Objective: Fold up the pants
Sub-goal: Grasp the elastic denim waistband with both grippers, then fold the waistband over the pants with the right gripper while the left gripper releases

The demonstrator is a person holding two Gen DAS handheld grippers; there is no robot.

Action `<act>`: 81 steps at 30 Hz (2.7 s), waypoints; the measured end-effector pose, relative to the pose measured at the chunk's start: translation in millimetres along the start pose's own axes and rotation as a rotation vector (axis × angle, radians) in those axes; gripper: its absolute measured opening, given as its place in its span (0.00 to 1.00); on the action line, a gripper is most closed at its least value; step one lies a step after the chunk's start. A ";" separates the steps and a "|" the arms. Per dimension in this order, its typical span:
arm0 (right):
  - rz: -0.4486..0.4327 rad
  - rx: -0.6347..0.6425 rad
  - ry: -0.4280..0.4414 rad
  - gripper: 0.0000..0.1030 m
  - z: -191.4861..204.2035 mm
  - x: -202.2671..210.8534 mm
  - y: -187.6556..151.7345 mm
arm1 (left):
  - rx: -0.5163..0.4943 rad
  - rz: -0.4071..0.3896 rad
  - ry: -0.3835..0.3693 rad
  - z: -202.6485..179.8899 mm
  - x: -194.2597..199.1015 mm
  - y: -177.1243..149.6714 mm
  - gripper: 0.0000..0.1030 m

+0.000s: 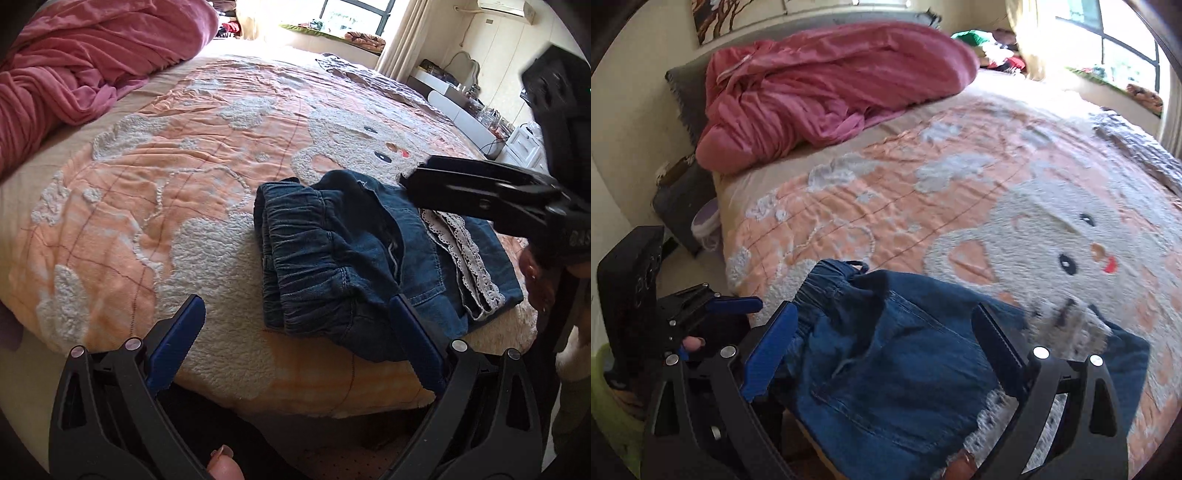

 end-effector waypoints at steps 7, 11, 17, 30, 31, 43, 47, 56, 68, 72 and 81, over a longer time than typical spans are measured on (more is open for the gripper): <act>0.147 0.077 0.025 0.78 9.0 -51.6 6.7 | 0.011 0.019 -0.009 6.9 -14.9 0.0 0.90; 0.205 0.085 0.105 0.41 16.3 -74.1 -1.6 | 0.030 0.020 -0.017 12.8 -19.7 0.1 0.90; 0.141 0.042 0.189 0.13 20.7 -63.0 0.1 | 0.047 0.009 -0.036 14.7 -24.0 2.8 0.90; 0.043 -0.042 0.233 0.10 3.2 -28.7 5.3 | 0.088 0.001 -0.146 1.8 -25.5 10.9 0.61; 0.034 -0.048 0.235 0.10 1.5 -24.4 5.8 | 0.088 -0.003 -0.147 0.0 -25.2 11.8 0.58; -0.078 -0.128 0.222 0.10 -40.3 24.6 1.7 | 0.043 -0.060 -0.233 -53.0 -2.6 38.5 0.38; -0.119 -0.174 0.207 0.10 -66.4 44.0 -5.5 | 0.004 -0.061 -0.245 -81.5 -8.0 49.3 0.38; -0.176 -0.301 0.165 0.10 -136.7 70.0 -41.9 | -0.111 -0.016 -0.232 -151.0 -48.5 63.5 0.38; -0.241 -0.510 0.226 0.35 -190.7 72.5 -87.9 | -0.167 -0.026 -0.179 -186.9 -66.9 59.2 0.45; -0.299 -0.559 0.180 0.48 -213.1 95.2 -96.0 | -0.191 -0.042 -0.237 -211.4 -67.9 59.2 0.53; -0.251 -0.601 0.111 0.78 -228.6 99.3 -112.1 | -0.223 0.075 -0.502 -242.7 -63.0 8.4 0.70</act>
Point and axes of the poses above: each gripper's, at about its wrist camera, not at the fingertips, and x roughly against the way its jaws point, z to its left, y to its top, the point moved 6 cm from there along -x, roughly the way its jaws point, and after that the axes turned 7 degrees about -y, right-handed, at the moved point
